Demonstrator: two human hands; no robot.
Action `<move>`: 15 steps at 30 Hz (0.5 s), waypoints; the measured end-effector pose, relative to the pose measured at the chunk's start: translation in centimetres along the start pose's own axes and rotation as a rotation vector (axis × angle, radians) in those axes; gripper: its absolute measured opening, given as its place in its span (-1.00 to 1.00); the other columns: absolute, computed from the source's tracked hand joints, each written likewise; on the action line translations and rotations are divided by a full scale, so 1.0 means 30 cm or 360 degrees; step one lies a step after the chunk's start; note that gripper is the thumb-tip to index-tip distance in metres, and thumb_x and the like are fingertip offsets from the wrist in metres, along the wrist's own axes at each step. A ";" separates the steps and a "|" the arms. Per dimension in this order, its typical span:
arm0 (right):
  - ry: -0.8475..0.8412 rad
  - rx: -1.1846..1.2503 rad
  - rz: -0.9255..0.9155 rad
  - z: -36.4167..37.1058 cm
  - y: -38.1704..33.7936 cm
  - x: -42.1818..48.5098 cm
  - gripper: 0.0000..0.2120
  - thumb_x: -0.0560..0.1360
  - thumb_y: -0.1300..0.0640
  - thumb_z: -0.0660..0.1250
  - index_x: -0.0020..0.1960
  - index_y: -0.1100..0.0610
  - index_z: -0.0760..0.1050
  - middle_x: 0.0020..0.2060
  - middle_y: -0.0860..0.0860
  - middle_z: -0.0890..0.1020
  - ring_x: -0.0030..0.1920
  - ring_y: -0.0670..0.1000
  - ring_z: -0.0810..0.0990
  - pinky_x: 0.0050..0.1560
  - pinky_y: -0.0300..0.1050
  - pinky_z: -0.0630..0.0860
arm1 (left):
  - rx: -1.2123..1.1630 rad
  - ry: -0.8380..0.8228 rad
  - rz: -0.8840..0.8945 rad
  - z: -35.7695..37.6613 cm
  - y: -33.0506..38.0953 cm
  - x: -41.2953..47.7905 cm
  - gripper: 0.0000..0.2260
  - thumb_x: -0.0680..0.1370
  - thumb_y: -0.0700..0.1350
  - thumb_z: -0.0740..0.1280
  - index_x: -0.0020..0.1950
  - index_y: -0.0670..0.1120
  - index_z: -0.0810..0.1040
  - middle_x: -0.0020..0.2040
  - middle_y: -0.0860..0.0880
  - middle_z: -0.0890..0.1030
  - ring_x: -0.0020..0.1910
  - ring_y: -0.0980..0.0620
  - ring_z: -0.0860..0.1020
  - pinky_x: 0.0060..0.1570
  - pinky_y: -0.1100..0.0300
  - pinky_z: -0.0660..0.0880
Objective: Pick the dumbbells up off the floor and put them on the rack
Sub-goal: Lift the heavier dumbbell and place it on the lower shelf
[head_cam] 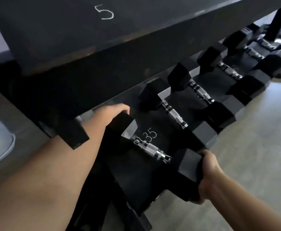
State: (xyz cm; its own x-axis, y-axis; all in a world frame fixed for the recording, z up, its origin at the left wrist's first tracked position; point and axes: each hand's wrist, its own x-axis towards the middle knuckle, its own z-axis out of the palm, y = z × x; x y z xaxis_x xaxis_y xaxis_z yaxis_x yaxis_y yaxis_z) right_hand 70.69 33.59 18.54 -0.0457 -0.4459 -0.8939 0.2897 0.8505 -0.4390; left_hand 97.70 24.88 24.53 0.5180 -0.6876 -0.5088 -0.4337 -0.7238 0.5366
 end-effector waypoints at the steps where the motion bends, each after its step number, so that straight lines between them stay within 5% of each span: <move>1: 0.0019 -0.0032 -0.0016 -0.001 0.004 0.005 -0.53 0.25 -0.25 0.28 -0.05 0.03 0.70 -0.16 0.12 0.73 -0.17 0.21 0.68 -0.05 0.09 0.54 | -0.0012 -0.0002 0.0016 0.008 -0.010 0.003 -0.82 0.28 0.00 0.40 -0.36 -0.02 0.43 -0.32 -0.06 0.43 -0.36 -0.04 0.41 -0.37 0.17 0.33; 6: 0.0114 0.0013 -0.0036 -0.007 0.024 -0.009 -0.55 0.23 -0.22 0.28 -0.03 -0.01 0.68 -0.09 0.07 0.73 -0.11 0.20 0.68 0.18 0.21 0.44 | 0.0029 0.0112 0.0137 0.024 -0.008 0.026 -0.88 0.40 0.01 0.31 -0.20 -0.02 0.47 0.02 -0.13 0.46 -0.08 -0.09 0.41 -0.25 0.09 0.30; 9: 0.0134 0.0051 -0.0008 -0.006 0.017 -0.010 -0.54 0.21 -0.22 0.26 -0.03 -0.03 0.66 -0.12 0.04 0.72 -0.08 0.19 0.67 0.20 0.21 0.40 | 0.0186 0.0335 0.0118 0.055 -0.009 0.010 -0.60 0.41 0.18 0.26 0.10 -0.04 0.54 0.18 -0.12 0.52 -0.01 -0.11 0.45 -0.18 0.08 0.32; 12: 0.0111 0.0113 0.0034 -0.003 0.013 0.002 -0.59 0.26 -0.22 0.26 -0.05 -0.03 0.66 -0.15 0.01 0.73 -0.15 0.16 0.67 0.03 0.07 0.47 | 0.0408 0.0757 0.0081 0.131 -0.038 -0.036 -0.31 0.31 0.40 0.22 0.21 -0.08 0.54 0.18 -0.13 0.59 0.09 -0.19 0.55 -0.16 0.04 0.38; 15: 0.0035 0.0295 -0.0008 -0.007 0.005 0.033 -0.65 0.36 -0.13 0.31 0.03 0.01 0.66 -0.07 0.03 0.73 -0.17 0.15 0.69 -0.27 -0.08 0.48 | 0.0691 0.1071 0.0323 0.228 -0.109 -0.089 -0.16 0.32 0.47 0.21 0.34 -0.14 0.39 0.29 -0.21 0.49 0.25 -0.24 0.43 0.01 -0.14 0.44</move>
State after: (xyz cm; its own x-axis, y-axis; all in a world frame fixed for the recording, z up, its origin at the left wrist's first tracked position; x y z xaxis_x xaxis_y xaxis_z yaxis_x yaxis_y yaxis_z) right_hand 70.48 33.34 17.58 -0.0680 -0.4418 -0.8945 0.4604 0.7815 -0.4210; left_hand 92.69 28.70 19.54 0.6700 -0.7257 0.1563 -0.7411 -0.6419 0.1966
